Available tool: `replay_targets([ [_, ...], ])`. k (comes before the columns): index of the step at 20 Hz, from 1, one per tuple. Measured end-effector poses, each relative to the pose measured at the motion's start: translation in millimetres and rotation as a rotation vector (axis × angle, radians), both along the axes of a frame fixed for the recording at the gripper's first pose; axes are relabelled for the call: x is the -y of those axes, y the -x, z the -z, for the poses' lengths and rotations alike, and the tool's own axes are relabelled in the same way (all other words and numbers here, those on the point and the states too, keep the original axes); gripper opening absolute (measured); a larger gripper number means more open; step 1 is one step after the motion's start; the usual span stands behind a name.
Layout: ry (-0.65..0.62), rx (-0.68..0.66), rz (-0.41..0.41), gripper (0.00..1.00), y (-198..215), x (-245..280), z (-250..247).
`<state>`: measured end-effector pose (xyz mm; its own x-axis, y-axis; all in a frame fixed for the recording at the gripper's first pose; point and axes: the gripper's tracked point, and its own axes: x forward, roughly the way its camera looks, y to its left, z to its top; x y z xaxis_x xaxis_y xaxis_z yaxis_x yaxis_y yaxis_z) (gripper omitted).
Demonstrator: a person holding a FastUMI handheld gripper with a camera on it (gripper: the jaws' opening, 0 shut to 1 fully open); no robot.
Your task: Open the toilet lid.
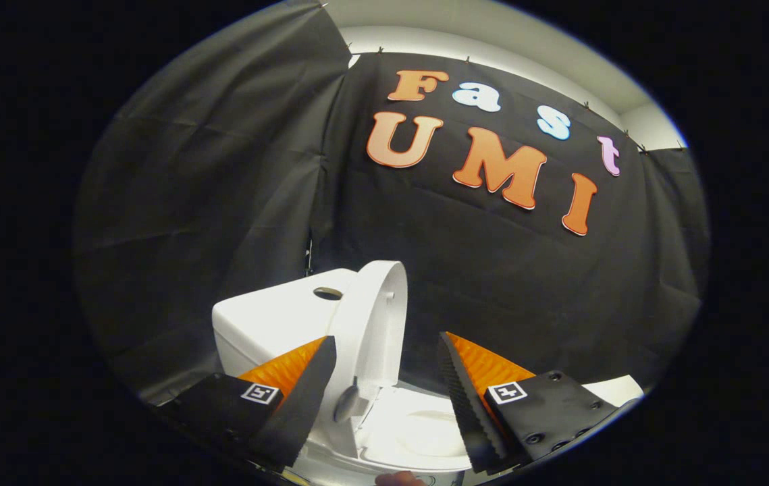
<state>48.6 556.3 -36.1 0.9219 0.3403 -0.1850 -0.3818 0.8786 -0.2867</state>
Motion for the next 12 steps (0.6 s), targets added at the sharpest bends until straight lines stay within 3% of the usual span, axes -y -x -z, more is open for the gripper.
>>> replay_targets([
  [7, -0.086, 0.046, 0.031, 0.96, -29.8, 137.6, -73.5],
  [12, -0.176, 0.075, 0.134, 0.97, -41.3, 261.9, -115.3],
])
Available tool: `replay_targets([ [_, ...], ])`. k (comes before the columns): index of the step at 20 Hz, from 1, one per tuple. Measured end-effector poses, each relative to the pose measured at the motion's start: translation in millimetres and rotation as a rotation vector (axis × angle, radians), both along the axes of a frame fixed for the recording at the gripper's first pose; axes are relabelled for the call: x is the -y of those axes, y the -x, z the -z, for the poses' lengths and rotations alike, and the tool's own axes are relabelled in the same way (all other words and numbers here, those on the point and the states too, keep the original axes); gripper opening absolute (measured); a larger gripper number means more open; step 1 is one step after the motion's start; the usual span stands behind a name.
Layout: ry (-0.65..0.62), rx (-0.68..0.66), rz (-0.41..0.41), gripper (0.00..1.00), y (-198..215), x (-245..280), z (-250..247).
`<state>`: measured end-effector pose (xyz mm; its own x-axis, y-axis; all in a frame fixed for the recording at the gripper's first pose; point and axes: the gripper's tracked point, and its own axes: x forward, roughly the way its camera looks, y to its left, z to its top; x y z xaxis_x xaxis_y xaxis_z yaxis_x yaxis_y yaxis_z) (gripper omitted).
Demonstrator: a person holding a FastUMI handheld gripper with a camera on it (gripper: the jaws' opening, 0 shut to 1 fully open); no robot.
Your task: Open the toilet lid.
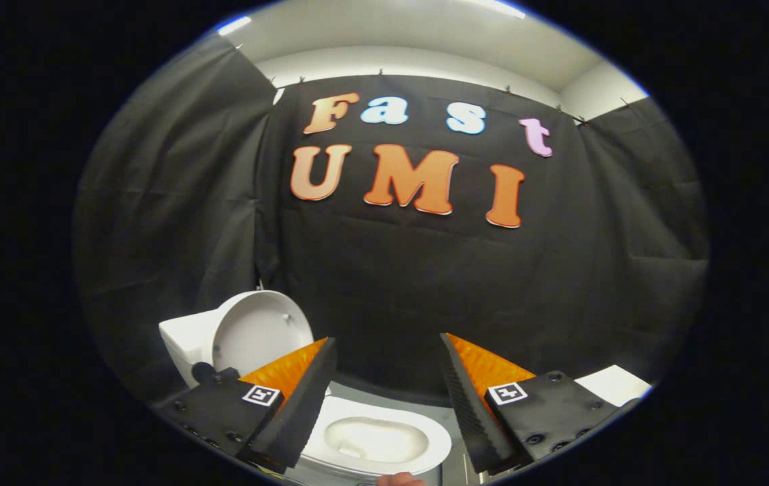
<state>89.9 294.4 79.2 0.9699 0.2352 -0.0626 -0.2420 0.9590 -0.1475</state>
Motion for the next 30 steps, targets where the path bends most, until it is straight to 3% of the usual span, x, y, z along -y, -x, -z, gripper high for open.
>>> replay_targets([
  [6, -0.089, 0.06, 0.128, 0.97, -0.8, 129.2, -13.7],
  [12, -0.043, 0.138, 0.199, 0.97, 26.9, 223.7, 43.7],
  [18, -0.117, 0.041, 0.275, 0.97, 37.7, 275.8, 104.7],
  [22, -0.184, 0.046, 0.318, 0.97, 33.7, 286.0, 99.3],
  [30, -0.146, 0.044, 0.309, 0.97, 38.2, 270.2, 102.4],
])
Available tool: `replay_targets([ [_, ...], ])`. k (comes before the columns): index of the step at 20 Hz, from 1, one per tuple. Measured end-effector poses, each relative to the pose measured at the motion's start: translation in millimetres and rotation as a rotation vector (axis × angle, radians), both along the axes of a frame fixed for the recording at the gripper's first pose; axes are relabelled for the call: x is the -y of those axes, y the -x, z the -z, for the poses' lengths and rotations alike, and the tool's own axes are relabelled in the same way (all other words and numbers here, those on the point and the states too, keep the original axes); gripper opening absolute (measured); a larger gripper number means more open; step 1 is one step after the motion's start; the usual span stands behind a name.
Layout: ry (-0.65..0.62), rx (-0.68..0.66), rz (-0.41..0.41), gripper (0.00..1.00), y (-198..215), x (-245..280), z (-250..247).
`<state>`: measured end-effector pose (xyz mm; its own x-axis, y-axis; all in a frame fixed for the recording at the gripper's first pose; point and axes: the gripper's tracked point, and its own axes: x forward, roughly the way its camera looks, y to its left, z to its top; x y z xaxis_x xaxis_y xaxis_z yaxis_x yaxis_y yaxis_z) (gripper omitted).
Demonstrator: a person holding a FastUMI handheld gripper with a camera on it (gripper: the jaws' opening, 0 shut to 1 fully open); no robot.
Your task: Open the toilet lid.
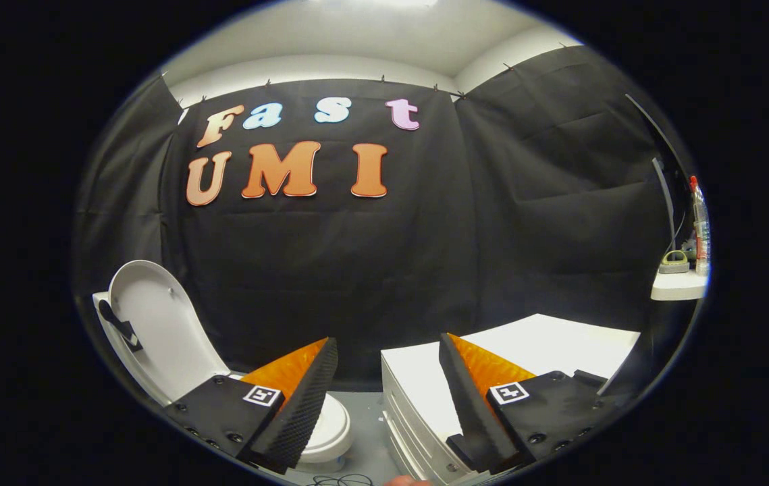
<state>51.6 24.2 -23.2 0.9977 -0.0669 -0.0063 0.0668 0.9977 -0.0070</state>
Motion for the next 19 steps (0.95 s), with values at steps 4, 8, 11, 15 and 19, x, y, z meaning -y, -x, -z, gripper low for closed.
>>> replay_targets([
  [4, -0.005, 0.044, 0.003, 0.97, 6.7, -0.6, -13.8],
  [8, -0.015, 0.035, 0.01, 0.97, 6.6, 1.8, -12.5],
  [11, -0.019, 0.038, 0.013, 0.97, 7.9, 3.0, -14.4],
  [15, -0.02, 0.028, 0.022, 0.97, 7.3, 5.6, -12.4],
  [19, -0.017, 0.027, 0.019, 0.97, 8.9, 2.8, -13.1],
])
